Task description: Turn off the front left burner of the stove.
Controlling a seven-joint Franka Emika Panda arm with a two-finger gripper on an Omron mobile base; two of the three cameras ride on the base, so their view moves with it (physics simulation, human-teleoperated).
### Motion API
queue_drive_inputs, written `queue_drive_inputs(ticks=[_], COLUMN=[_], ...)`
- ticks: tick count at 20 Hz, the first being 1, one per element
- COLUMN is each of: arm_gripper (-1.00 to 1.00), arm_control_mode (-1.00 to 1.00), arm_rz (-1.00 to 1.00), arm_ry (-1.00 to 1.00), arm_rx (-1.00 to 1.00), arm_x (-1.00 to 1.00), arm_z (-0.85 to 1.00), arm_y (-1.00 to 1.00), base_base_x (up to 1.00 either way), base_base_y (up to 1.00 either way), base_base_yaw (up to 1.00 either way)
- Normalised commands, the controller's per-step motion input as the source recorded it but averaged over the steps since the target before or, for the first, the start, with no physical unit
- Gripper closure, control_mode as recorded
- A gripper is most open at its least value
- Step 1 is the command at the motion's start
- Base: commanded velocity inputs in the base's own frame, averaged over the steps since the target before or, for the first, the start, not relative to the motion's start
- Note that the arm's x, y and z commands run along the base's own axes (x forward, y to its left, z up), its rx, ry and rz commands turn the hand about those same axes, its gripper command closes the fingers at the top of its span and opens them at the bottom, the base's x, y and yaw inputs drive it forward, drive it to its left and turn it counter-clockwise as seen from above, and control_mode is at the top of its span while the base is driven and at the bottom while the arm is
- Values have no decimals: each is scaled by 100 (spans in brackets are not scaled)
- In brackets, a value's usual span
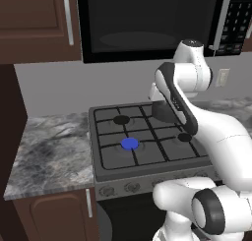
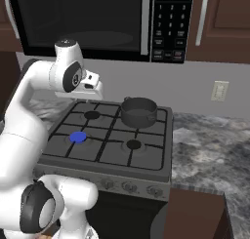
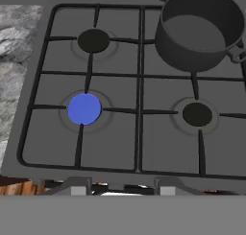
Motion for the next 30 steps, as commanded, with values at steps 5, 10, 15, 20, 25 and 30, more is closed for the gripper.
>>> queue_drive_inputs(ticks=[5,10,15,20,25,30], arm_gripper=[-100,-100,-100,-100,-100,-100], arm_control_mode=[-100,-100,-100,-100,-100,-100], arm_rz=[3,23,52,65,55,43], arm_ry=[-1,-5,-3,4,3,0], arm_rx=[-3,-11,-26,-38,-40,-36], arm_x=[-35,-85,-82,-75,-84,-57], arm_z=[-9,-11,-9,-33,-50,-44], arm_y=[0,42,64,63,58,58], base_base_x=[0,0,0,0,0,0], base_base_y=[0,0,0,0,0,0], base_base_yaw=[0,0,0,0,0,0])
